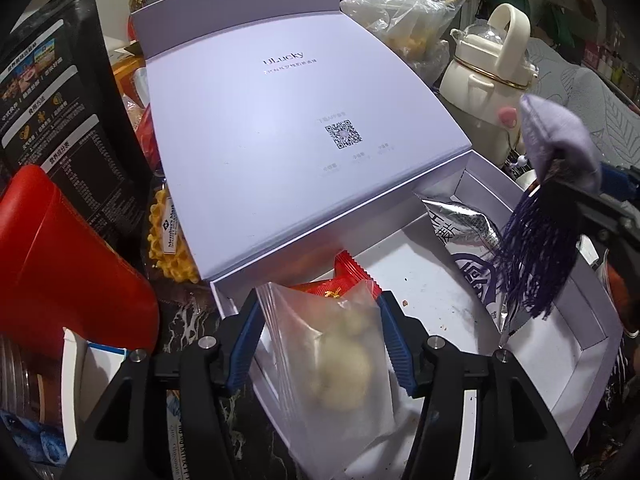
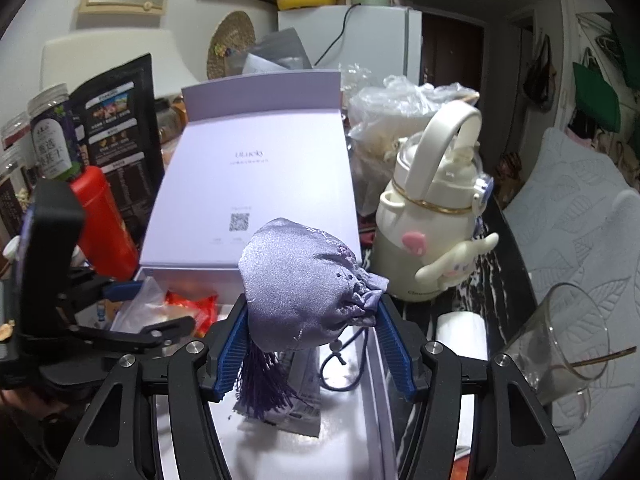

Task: Organize soft objects
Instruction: 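Open the left gripper to drop the zip bag while the right gripper releases the sachet into the box, then move both grippers back over the remaining items on the table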

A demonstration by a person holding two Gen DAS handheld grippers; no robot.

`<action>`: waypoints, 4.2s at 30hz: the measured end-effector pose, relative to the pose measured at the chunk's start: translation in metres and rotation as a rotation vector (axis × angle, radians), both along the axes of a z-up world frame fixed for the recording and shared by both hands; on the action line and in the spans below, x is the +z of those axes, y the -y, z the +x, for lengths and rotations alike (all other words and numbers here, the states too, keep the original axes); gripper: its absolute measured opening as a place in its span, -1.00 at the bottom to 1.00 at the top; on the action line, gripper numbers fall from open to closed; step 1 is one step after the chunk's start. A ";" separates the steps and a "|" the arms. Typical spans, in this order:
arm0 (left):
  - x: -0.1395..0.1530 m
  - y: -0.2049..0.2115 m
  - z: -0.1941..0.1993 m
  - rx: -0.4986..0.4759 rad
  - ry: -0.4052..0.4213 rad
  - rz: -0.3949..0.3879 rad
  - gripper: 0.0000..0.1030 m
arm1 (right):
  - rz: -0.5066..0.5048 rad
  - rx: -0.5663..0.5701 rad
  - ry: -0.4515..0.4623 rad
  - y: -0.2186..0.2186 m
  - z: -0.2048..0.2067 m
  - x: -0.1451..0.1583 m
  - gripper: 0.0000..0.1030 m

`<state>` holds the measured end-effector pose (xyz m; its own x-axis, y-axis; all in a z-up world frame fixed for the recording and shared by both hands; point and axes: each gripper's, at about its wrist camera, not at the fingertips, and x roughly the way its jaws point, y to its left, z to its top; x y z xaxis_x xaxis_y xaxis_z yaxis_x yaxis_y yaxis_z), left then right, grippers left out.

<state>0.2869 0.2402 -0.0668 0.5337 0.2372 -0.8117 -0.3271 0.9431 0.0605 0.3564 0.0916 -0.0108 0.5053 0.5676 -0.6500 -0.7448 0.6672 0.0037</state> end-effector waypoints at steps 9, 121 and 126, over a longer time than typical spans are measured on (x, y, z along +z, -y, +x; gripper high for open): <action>0.005 -0.006 -0.002 0.020 0.010 -0.014 0.12 | -0.112 -0.007 -0.053 -0.020 0.015 -0.029 0.20; 0.096 0.190 -0.238 -0.350 0.262 -0.058 0.90 | 0.018 -0.420 0.116 0.234 -0.281 0.042 0.89; 0.078 0.195 -0.231 -0.368 0.228 -0.102 0.90 | 0.020 -0.428 0.077 0.246 -0.282 0.020 0.89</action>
<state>0.0559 0.0455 0.0111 0.7354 -0.0774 -0.6732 0.0371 0.9966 -0.0741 0.0742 -0.1547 0.0092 0.7444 0.3089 -0.5920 -0.4001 0.9161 -0.0251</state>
